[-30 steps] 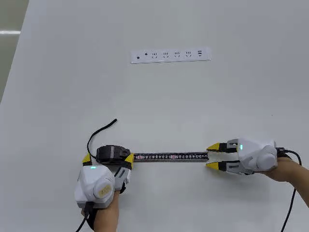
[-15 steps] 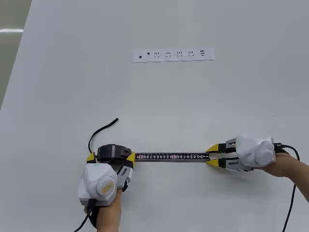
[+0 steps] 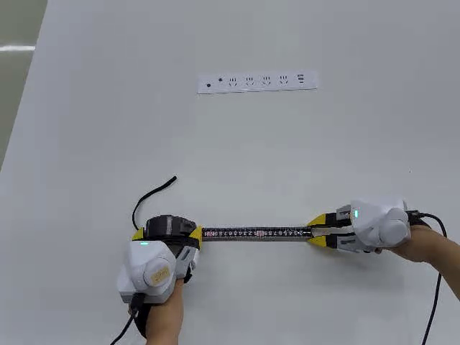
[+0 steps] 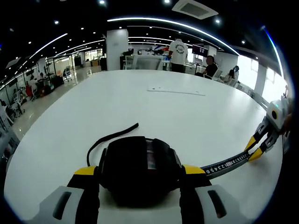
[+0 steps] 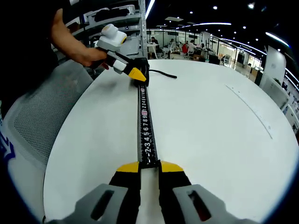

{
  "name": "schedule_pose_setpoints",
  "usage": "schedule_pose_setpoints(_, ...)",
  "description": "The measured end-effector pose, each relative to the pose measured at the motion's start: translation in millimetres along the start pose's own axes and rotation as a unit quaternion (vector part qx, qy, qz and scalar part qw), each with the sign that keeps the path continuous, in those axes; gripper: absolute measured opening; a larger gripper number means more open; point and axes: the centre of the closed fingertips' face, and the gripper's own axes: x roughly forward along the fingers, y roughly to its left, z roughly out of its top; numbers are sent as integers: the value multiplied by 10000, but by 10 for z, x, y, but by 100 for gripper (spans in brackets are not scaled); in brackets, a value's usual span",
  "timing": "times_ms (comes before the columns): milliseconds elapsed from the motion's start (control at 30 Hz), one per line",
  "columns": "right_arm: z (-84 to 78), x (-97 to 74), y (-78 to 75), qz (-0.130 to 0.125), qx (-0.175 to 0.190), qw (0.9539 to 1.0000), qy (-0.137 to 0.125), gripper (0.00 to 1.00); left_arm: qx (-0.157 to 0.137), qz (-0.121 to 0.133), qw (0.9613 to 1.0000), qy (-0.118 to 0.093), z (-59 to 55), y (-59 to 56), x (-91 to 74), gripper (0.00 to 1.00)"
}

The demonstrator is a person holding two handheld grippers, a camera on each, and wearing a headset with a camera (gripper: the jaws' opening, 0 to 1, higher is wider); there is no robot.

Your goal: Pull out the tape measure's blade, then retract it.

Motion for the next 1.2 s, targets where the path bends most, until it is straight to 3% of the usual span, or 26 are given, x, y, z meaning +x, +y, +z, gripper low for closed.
schedule_pose_setpoints(367,15,-7,-8,-33,-12,10000,20,12,-243,36,9997,-59,46,5,-26,66)
schedule_pose_setpoints(667,24,-19,-18,-53,-37,10000,28,12,-251,24,9995,186,24,9,-23,64)
schedule_pose_setpoints(1200,58,-14,-15,-40,-64,10000,21,11,-329,-26,9992,222,21,27,-28,60)
